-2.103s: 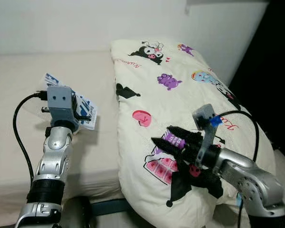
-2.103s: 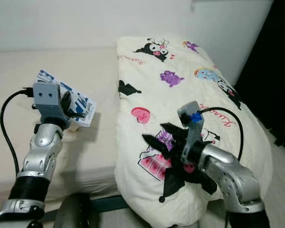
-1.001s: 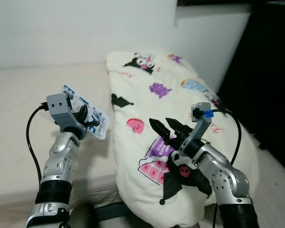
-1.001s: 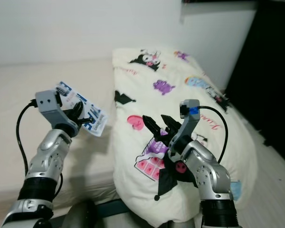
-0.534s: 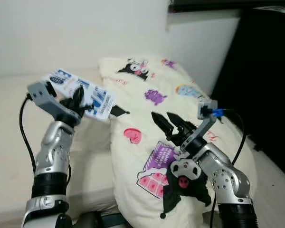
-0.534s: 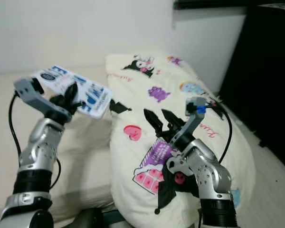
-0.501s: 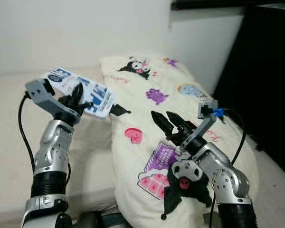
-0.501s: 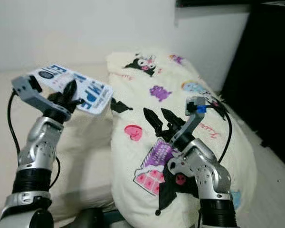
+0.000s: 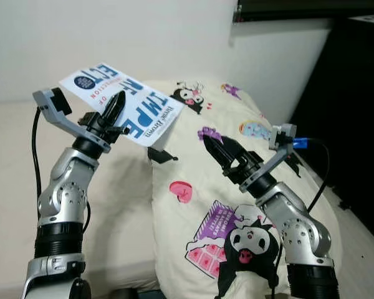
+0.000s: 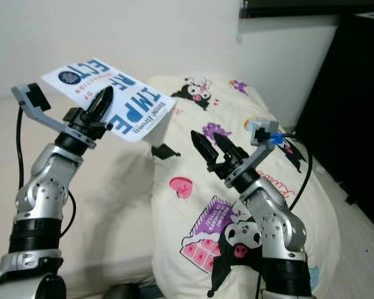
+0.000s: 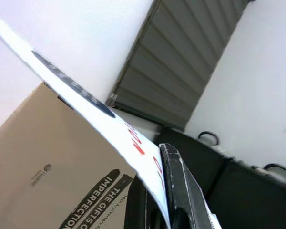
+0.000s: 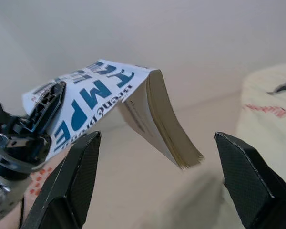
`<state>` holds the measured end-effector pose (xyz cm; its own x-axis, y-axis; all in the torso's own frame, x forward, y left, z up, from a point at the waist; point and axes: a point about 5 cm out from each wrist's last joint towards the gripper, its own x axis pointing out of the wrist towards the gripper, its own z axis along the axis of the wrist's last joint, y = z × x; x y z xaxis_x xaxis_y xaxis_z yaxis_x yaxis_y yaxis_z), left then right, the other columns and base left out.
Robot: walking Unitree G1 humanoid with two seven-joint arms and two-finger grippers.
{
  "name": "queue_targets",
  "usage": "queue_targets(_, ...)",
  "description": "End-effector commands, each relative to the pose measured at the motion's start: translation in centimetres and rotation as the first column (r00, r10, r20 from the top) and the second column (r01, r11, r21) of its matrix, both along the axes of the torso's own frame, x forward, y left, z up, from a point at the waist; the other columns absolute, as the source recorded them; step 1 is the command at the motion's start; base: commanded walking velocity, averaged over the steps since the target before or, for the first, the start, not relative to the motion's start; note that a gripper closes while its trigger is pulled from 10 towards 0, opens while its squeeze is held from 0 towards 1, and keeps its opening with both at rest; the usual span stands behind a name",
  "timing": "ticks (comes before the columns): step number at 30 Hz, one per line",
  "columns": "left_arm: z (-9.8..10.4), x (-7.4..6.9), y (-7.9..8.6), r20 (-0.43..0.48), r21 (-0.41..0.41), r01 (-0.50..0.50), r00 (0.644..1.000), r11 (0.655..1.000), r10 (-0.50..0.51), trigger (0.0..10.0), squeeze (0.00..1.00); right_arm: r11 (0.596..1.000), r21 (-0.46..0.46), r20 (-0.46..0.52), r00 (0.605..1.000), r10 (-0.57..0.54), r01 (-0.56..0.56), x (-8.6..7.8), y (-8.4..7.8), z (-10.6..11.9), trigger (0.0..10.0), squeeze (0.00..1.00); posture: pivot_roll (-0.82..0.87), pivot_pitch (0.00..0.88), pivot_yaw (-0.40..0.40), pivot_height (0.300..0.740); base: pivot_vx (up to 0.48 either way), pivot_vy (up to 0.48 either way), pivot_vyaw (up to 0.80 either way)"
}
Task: Clean up the room
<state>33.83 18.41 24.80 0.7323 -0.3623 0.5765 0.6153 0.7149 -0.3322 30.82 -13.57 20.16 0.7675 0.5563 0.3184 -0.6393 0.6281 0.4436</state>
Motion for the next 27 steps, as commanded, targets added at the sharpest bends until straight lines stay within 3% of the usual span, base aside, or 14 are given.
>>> queue_targets(1, 1.1, -0.6, 0.2, 0.059, 0.014, 0.022, 0.998, 1.0, -0.023, 10.0, 0.0, 1.0, 0.02, 0.028, 1.0, 0.002, -0.003, -0.2, -0.2, 0.5, 10.0, 0.0, 0.05, 0.031, -0.027, 0.65, 0.0, 0.0, 0.0)
queue_targets(5, 1.6, -1.2, 0.2, 0.09, -0.031, 0.105, 0.991, 0.994, -0.102, 10.0, 0.0, 0.993, 0.107, 0.113, 0.993, 0.034, -0.046, -1.0, -1.2, 2.3, 10.0, 0.0, 0.04, 0.032, -0.028, 0.675, 0.0, 0.0, 0.0)
queue_targets(15, 1.7, -2.1, -0.5, 0.124, -0.002, 0.208, 0.971, 0.978, -0.206, 10.0, 0.0, 0.961, 0.222, 0.325, 0.942, 0.086, -0.164, -3.0, -3.2, 6.9, 10.0, 0.0, 0.04, 0.029, -0.033, 0.715, 0.0, 0.0, 0.0)
queue_targets(21, 1.8, -2.5, -1.1, 0.132, 0.01, 0.25, 0.959, 0.968, -0.249, 10.0, 0.0, 0.969, 0.198, 0.331, 0.941, 0.075, -0.147, -2.8, -3.5, 7.2, 10.0, 0.0, 0.04, 0.029, -0.033, 0.73, 0.0, 0.0, 0.0)
queue_targets(27, 2.2, -3.5, -2.6, 0.169, 0.033, 0.34, 0.925, 0.94, -0.341, 10.0, 0.0, 0.978, 0.189, 0.259, 0.965, 0.035, -0.086, -1.6, -3.5, 6.8, 10.0, 0.0, 0.04, 0.017, -0.04, 0.735, 0.0, 0.0, 0.0)
